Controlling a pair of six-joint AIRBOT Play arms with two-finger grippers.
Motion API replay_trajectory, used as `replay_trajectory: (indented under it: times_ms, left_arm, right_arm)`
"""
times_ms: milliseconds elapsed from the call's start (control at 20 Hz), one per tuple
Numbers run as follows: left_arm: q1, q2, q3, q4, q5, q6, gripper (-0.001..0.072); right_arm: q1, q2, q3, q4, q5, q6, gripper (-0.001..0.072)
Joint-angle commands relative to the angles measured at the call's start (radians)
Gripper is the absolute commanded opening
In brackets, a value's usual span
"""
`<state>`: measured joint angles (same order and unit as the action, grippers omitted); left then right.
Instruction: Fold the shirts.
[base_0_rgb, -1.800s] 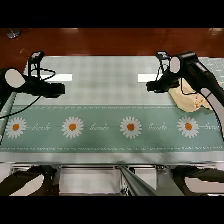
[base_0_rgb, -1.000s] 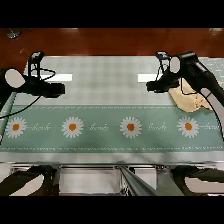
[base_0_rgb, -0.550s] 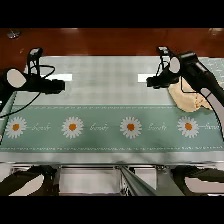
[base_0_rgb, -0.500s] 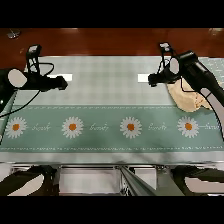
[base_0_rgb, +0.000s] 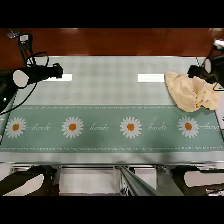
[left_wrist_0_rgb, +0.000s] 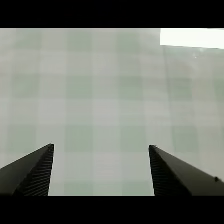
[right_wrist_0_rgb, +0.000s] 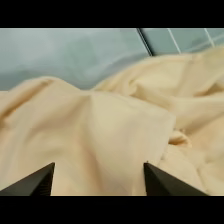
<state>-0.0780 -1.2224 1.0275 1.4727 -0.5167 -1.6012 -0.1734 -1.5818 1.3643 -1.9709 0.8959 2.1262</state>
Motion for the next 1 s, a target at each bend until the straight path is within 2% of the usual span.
replay_trajectory:
  times_ms: [0,150,200,250,300,400,550,750,950]
  left_arm:
    - [0.002,-0.022,0.000,0.003,0.026,-0.001,0.0700]
    - [-0.006,-0.043,0.000,-0.011,-0.012,-0.002,0.0700]
    - [-0.008,-0.047,0.000,-0.014,-0.040,-0.001,0.0700]
    - [-0.008,-0.046,0.002,-0.014,-0.071,-0.001,0.0700]
    - [-0.006,-0.042,0.014,-0.014,-0.124,-0.001,0.0700]
    - [0.010,-0.037,0.089,-0.014,-0.278,0.000,0.0700]
    - [0.031,0.006,0.229,-0.014,-0.457,0.019,0.0700]
    - [0.004,0.230,0.223,-0.014,-0.544,0.037,0.0700]
    - [0.000,0.547,0.022,-0.017,-0.551,0.032,0.0700]
  right_arm:
    - [-0.135,-0.072,0.000,0.261,0.056,-0.146,0.0637]
    - [-0.143,-0.134,0.000,0.282,0.164,-0.151,0.0636]
    - [-0.143,-0.147,0.000,0.301,0.207,-0.164,0.0594]
    - [-0.143,-0.147,0.000,0.333,0.229,-0.211,0.0297]
    - [-0.143,-0.129,0.006,0.385,0.230,-0.294,0.0029]
    - [-0.143,-0.053,0.049,0.449,0.220,-0.386,0.0024]
    - [-0.142,0.117,0.174,0.469,0.196,-0.415,0.0024]
    - [-0.122,0.357,0.316,0.571,0.169,-0.483,0.0024]
    - [-0.008,0.536,0.407,0.576,0.177,-0.541,0.0024]
